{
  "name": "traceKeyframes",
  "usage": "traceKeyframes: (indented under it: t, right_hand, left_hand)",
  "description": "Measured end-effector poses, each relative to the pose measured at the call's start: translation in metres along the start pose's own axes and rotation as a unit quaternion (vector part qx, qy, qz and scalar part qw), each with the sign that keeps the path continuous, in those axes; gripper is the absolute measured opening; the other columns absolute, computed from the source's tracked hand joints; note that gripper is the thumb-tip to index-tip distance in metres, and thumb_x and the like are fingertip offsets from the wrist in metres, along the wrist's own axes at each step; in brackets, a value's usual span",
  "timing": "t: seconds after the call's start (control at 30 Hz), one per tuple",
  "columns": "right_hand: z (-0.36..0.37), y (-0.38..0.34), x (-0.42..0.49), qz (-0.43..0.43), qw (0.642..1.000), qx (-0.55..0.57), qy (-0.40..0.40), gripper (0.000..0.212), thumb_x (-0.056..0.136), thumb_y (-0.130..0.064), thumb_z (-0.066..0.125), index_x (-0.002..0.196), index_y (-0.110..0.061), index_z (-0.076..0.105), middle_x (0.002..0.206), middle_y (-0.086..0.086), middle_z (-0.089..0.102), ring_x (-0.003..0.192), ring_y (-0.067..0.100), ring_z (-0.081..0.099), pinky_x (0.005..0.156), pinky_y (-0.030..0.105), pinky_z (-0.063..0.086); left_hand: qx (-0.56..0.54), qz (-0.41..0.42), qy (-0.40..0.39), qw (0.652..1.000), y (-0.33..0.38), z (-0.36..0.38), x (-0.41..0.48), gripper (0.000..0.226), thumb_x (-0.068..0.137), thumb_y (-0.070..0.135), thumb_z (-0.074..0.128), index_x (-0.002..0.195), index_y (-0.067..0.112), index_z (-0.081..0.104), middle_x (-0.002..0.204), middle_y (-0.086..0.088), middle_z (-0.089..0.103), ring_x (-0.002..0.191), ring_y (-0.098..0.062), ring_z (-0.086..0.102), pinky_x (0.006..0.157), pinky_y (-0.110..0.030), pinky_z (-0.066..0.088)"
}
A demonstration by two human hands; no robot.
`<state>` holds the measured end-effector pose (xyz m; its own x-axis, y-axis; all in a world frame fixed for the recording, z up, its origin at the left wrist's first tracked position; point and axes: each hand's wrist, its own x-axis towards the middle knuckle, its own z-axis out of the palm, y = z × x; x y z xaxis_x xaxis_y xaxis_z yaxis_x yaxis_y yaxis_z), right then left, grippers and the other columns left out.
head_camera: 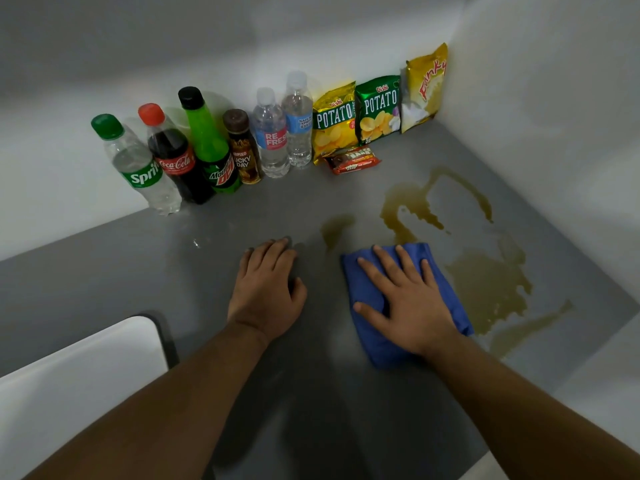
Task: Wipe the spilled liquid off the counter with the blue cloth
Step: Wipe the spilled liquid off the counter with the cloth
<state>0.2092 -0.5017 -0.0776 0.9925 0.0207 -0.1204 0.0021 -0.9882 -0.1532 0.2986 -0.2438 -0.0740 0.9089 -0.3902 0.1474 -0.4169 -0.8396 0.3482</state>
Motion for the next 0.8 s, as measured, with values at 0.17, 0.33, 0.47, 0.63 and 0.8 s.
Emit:
traceKeyframes:
  t: [0.17, 0.33, 0.47, 0.63, 0.8]
  right_hand:
    - [-0.004, -0.014, 0.047, 0.037, 0.999, 0.009, -0.018, 0.086, 0.088, -0.087, 0.017, 0.163, -0.046, 0.002, 0.174, -0.010, -0.001, 0.160, 0.029, -0.006, 0.124, 0.067, -0.001]
    - [0.002, -0.020, 0.026, 0.029, 1.000, -0.005, 0.006, 0.080, 0.096, -0.080, 0.014, 0.164, -0.042, 0.000, 0.174, -0.008, -0.004, 0.160, 0.025, -0.008, 0.126, 0.062, 0.000]
    - [0.014, -0.046, -0.005, -0.001, 1.000, 0.003, 0.005, 0.074, 0.100, -0.075, 0.016, 0.165, -0.041, 0.005, 0.174, -0.007, -0.001, 0.160, 0.026, -0.011, 0.126, 0.062, -0.001]
    - [0.009, -0.064, 0.034, -0.057, 0.998, 0.000, -0.012, 0.067, 0.102, -0.069, 0.018, 0.164, -0.044, 0.010, 0.175, -0.008, 0.005, 0.160, 0.027, -0.007, 0.125, 0.061, -0.005]
    - [-0.002, -0.041, 0.072, -0.027, 1.000, -0.010, -0.005, 0.067, 0.102, -0.066, 0.016, 0.164, -0.041, 0.011, 0.174, -0.009, 0.008, 0.160, 0.024, -0.002, 0.127, 0.059, -0.002]
  left_hand:
    - [0.000, -0.004, -0.001, 1.000, 0.000, 0.001, 0.000, 0.049, 0.088, 0.030, 0.056, 0.134, 0.013, 0.060, 0.151, -0.005, 0.051, 0.141, -0.028, 0.043, 0.122, -0.053, 0.027]
    - [-0.012, -0.007, 0.003, 1.000, -0.003, 0.002, 0.001, 0.050, 0.087, 0.031, 0.055, 0.133, 0.014, 0.059, 0.152, -0.004, 0.051, 0.142, -0.026, 0.043, 0.123, -0.051, 0.026]
    - [-0.014, -0.005, 0.008, 1.000, -0.004, 0.004, 0.001, 0.050, 0.085, 0.031, 0.053, 0.131, 0.015, 0.059, 0.150, -0.004, 0.052, 0.140, -0.025, 0.044, 0.122, -0.051, 0.029]
    - [-0.017, -0.007, -0.002, 1.000, -0.005, 0.004, 0.003, 0.051, 0.087, 0.031, 0.047, 0.135, 0.016, 0.057, 0.151, -0.002, 0.050, 0.142, -0.024, 0.042, 0.123, -0.050, 0.026]
    - [-0.022, -0.010, -0.012, 1.000, -0.004, 0.001, 0.002, 0.051, 0.086, 0.025, 0.053, 0.136, 0.013, 0.056, 0.153, -0.004, 0.049, 0.142, -0.024, 0.041, 0.123, -0.051, 0.026]
